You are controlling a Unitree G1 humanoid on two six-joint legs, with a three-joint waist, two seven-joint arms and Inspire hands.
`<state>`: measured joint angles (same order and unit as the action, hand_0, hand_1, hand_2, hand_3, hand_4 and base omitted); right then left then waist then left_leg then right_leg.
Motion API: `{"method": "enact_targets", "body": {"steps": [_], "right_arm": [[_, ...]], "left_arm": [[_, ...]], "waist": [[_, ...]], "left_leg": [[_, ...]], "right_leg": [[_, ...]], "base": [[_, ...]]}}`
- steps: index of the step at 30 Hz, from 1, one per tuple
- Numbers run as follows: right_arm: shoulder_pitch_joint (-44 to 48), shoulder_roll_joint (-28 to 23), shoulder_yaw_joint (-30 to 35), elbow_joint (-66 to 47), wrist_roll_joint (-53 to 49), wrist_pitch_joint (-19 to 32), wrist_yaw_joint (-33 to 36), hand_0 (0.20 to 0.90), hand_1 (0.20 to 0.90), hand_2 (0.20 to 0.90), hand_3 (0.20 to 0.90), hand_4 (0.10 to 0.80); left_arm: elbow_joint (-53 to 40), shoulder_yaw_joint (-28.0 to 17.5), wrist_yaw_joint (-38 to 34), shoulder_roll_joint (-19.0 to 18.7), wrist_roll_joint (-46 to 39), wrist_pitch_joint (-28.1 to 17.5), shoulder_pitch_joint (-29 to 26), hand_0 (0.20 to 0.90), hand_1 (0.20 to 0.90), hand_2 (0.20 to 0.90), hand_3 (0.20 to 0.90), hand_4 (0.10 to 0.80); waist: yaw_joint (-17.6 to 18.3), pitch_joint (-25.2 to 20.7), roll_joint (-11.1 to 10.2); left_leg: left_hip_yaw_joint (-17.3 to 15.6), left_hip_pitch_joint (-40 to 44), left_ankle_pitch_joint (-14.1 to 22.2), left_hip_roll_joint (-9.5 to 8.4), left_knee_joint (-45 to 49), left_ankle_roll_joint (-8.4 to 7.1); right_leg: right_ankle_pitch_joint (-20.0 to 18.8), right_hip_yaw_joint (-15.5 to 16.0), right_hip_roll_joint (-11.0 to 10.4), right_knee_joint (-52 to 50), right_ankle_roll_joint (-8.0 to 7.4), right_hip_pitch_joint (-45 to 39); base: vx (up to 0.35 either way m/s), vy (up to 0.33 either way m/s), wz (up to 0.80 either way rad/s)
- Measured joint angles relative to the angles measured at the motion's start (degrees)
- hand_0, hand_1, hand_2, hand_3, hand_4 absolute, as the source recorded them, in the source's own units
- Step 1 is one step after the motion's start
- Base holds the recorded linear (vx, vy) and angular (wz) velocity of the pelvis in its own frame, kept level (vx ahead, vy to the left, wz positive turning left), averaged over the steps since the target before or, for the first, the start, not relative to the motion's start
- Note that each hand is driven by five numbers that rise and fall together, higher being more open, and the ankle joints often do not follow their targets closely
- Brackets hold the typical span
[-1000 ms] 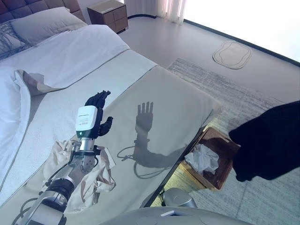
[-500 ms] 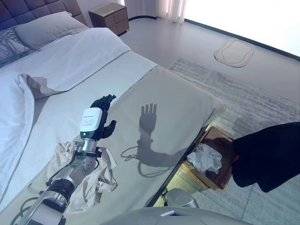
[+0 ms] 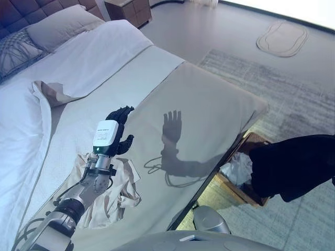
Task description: Pick up the clothes from the bed and place them into the basket
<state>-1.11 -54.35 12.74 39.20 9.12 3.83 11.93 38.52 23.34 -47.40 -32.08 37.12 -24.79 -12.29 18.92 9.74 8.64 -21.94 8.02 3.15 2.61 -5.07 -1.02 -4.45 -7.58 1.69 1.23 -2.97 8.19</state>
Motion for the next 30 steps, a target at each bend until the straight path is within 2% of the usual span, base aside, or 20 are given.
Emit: {"method": "enact_targets", "body": {"steps": [7,8,17,30], "right_arm": [[5.2,0.5,-0.3,5.5,0.2,-0.6,-1.3,0.3,0.3,0.3,0.2,0.1],[5.6,0.7,-0.3,6.2,0.2,-0.7,-1.3,0.9,0.9,0.9,0.9,0.8],[7.2,1.4,-2.5,10.4,0.5,-0.2,-1.3,0.9,0.9,0.9,0.9,0.8],[7.6,1.4,-2.4,7.0,0.5,1.2,-1.3,0.9,0.9,0.9,0.9,0.8]], "left_arm": [[-0.5,1.2,-0.2,0.0,0.0,0.0,-2.4,0.9,0.9,0.9,0.9,0.8],[-0.8,1.3,-0.3,0.0,0.0,0.0,-2.5,0.9,0.9,0.9,0.9,0.8],[-2.3,2.1,-0.5,0.0,-1.0,1.7,-4.9,0.9,0.9,0.9,0.9,0.8],[-2.2,2.2,-0.4,0.0,-2.3,2.1,-5.0,0.9,0.9,0.9,0.9,0.8]], "waist": [[0.3,3.3,2.6],[0.3,3.4,2.7],[0.1,3.6,2.9],[0.1,3.9,2.6]], "left_leg": [[-1.1,0.1,0.0,-0.06,0.0,-0.01],[-1.2,0.1,0.0,-0.05,0.0,-0.01],[-1.2,0.1,-0.1,0.0,0.0,-0.09],[-0.3,0.7,-0.1,0.24,0.0,-0.09]], "right_leg": [[0.0,-1.1,0.2,0.0,0.0,0.4],[0.0,-1.1,0.3,0.1,0.0,0.4],[0.0,-1.0,0.2,0.1,0.01,0.3],[0.0,0.0,0.2,0.1,0.05,-0.7]], "base": [[-0.001,0.007,-0.09],[0.0,0.0,0.0],[0.0,0.0,0.0],[0.029,-0.009,0.03]]}}
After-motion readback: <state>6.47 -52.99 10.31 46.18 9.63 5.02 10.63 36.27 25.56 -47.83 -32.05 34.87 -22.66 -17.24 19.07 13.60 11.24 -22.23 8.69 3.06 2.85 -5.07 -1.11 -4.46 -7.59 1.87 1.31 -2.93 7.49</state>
